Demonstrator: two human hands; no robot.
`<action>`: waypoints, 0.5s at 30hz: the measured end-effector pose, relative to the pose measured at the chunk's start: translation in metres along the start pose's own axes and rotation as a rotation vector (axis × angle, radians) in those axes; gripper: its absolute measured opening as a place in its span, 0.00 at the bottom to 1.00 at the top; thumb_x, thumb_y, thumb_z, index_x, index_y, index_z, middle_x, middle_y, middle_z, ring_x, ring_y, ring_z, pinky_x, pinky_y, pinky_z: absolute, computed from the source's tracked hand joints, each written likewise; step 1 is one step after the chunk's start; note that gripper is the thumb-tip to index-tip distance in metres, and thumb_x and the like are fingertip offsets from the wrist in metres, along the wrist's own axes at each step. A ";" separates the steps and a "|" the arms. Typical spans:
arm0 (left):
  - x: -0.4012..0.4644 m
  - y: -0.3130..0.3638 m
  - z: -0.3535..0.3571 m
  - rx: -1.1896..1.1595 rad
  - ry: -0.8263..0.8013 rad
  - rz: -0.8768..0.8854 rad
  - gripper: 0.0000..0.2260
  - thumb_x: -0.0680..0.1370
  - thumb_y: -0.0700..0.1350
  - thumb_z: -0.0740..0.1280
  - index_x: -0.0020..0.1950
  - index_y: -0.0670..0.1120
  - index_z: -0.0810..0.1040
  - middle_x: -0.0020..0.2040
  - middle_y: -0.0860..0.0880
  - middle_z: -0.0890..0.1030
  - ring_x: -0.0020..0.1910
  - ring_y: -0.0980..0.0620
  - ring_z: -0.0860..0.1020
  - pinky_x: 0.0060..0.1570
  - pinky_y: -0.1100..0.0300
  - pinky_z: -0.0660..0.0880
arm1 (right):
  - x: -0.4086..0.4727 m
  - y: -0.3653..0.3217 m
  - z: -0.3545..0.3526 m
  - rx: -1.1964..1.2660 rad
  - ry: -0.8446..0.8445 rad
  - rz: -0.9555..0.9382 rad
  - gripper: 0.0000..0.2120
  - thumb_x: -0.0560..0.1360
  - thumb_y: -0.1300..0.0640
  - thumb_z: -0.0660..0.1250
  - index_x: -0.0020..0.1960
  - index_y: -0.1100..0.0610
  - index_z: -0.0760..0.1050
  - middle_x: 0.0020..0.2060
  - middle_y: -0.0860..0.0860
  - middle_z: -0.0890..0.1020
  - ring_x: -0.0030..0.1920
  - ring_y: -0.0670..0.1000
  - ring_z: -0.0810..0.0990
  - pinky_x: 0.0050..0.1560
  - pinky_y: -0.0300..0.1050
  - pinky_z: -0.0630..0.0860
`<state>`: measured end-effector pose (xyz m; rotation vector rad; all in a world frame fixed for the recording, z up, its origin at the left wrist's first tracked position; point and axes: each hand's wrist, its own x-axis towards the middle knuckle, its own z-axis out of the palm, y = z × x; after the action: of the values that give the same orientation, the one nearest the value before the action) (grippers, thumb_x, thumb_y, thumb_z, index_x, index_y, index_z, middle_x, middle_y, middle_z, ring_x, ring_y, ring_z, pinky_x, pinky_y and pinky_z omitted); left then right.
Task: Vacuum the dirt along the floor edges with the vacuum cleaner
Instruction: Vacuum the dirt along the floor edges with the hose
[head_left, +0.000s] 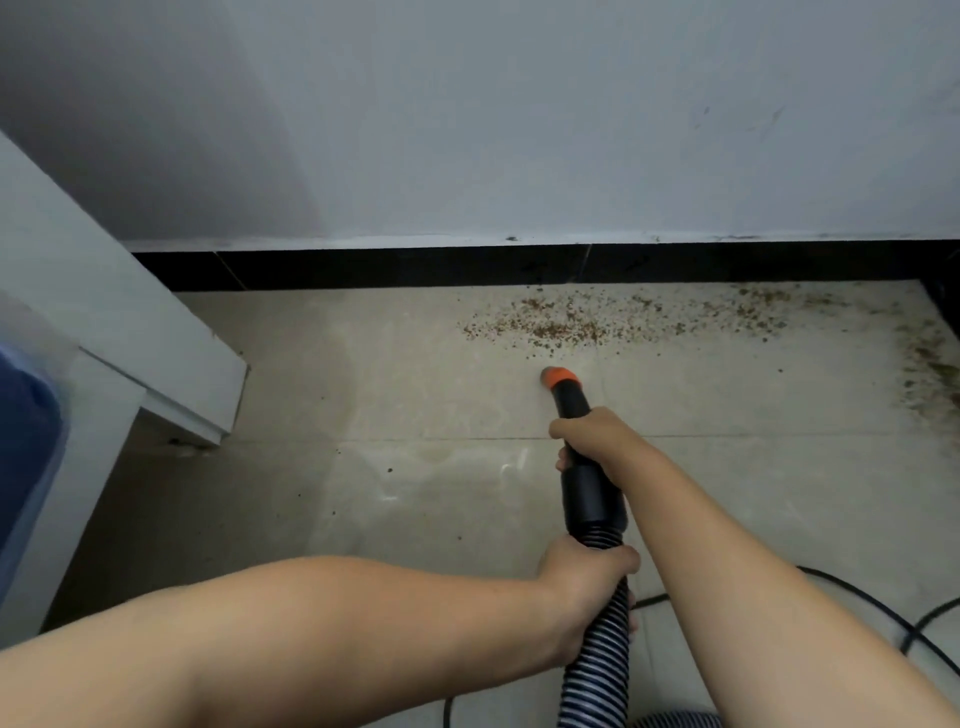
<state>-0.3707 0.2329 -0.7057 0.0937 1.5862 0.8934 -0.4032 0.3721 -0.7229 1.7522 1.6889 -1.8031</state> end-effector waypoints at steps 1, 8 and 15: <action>0.002 0.003 0.008 0.010 -0.010 -0.016 0.04 0.76 0.43 0.67 0.44 0.44 0.74 0.34 0.45 0.77 0.28 0.50 0.76 0.28 0.61 0.74 | 0.003 0.006 -0.016 0.016 0.026 0.011 0.15 0.73 0.62 0.66 0.58 0.64 0.68 0.29 0.57 0.78 0.26 0.52 0.78 0.32 0.43 0.76; 0.012 0.036 0.071 -0.107 -0.133 -0.152 0.05 0.74 0.39 0.66 0.45 0.42 0.71 0.32 0.44 0.74 0.25 0.50 0.73 0.29 0.58 0.75 | 0.018 0.016 -0.092 0.036 0.105 0.049 0.12 0.73 0.64 0.65 0.54 0.66 0.70 0.24 0.56 0.76 0.21 0.51 0.77 0.29 0.42 0.74; 0.026 0.038 0.058 -0.196 -0.132 -0.141 0.08 0.73 0.38 0.67 0.50 0.40 0.71 0.31 0.44 0.74 0.23 0.50 0.73 0.27 0.59 0.75 | 0.029 0.008 -0.085 0.030 0.075 0.028 0.13 0.74 0.62 0.67 0.55 0.65 0.69 0.24 0.55 0.78 0.22 0.50 0.78 0.27 0.40 0.73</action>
<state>-0.3424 0.3012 -0.7021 -0.0950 1.3587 0.9082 -0.3534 0.4478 -0.7250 1.8690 1.6633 -1.7817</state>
